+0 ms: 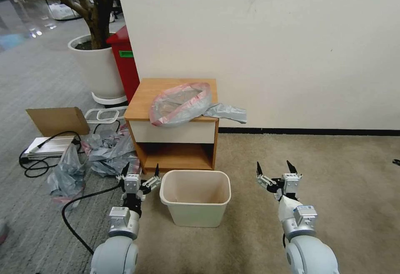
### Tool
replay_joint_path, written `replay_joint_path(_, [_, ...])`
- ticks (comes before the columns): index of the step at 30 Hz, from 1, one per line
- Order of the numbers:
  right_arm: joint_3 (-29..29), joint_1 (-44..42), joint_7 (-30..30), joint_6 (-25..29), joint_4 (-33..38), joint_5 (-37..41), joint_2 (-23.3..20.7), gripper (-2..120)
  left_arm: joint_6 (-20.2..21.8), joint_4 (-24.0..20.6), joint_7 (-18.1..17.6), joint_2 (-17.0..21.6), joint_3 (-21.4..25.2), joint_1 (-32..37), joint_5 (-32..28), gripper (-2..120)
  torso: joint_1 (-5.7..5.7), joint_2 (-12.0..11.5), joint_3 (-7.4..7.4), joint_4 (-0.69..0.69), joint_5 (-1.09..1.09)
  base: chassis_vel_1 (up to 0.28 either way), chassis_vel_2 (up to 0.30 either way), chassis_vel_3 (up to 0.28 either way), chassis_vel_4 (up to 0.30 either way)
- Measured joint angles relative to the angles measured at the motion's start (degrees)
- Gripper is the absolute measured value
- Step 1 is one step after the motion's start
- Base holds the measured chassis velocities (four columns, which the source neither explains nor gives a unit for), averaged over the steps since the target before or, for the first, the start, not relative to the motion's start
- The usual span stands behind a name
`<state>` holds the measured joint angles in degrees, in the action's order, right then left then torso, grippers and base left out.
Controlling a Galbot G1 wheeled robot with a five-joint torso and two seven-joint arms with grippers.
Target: Pick up the garbage bag from the table and place it over the trash can.
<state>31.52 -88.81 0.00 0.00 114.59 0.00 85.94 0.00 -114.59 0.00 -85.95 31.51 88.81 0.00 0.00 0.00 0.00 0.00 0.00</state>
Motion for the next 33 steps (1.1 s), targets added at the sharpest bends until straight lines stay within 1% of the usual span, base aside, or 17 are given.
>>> replay_joint_path(33, [0.0,0.0,0.0,0.0,0.0,0.0,0.0,100,0.0,0.0,0.0,0.0,0.0,0.0,0.0,100,0.00,0.0,0.00,0.00,0.00,0.000,0.000,0.000,0.000])
